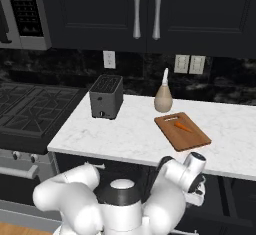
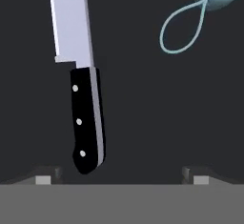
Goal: Place the appropriate cutting tool for cutting the carrot skin on the cutting board.
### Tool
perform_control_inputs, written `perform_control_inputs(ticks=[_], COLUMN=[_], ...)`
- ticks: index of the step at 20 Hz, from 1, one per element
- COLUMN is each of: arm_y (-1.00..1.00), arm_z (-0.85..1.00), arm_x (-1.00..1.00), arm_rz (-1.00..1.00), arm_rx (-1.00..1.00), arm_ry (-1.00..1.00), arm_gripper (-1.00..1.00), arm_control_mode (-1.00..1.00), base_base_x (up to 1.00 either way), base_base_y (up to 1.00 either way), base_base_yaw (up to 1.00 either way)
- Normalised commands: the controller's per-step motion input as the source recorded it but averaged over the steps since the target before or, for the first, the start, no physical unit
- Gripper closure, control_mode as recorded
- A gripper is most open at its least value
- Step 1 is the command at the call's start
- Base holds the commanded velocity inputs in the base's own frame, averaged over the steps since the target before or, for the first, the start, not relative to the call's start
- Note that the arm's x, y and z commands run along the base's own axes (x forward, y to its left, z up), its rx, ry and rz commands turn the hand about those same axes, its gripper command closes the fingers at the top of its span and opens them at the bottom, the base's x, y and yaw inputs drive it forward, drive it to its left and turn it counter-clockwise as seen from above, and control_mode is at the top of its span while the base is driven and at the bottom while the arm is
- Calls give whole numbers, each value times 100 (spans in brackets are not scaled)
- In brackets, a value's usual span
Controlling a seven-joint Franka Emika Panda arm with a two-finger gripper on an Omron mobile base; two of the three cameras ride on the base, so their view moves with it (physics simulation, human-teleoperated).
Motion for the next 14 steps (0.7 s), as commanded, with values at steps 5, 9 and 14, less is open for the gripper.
perform_control_inputs(ticks=[5,9,14], arm_y=[1,8,13], arm_z=[-42,-1,0], arm_x=[-29,-85,-96], arm_rz=[9,5,3], arm_rx=[0,-2,-2], arm_ry=[5,9,14], arm_gripper=[-100,-100,-100], arm_control_mode=[-100,-100,-100], base_base_x=[0,0,0], base_base_y=[0,0,0], base_base_yaw=[0,0,0])
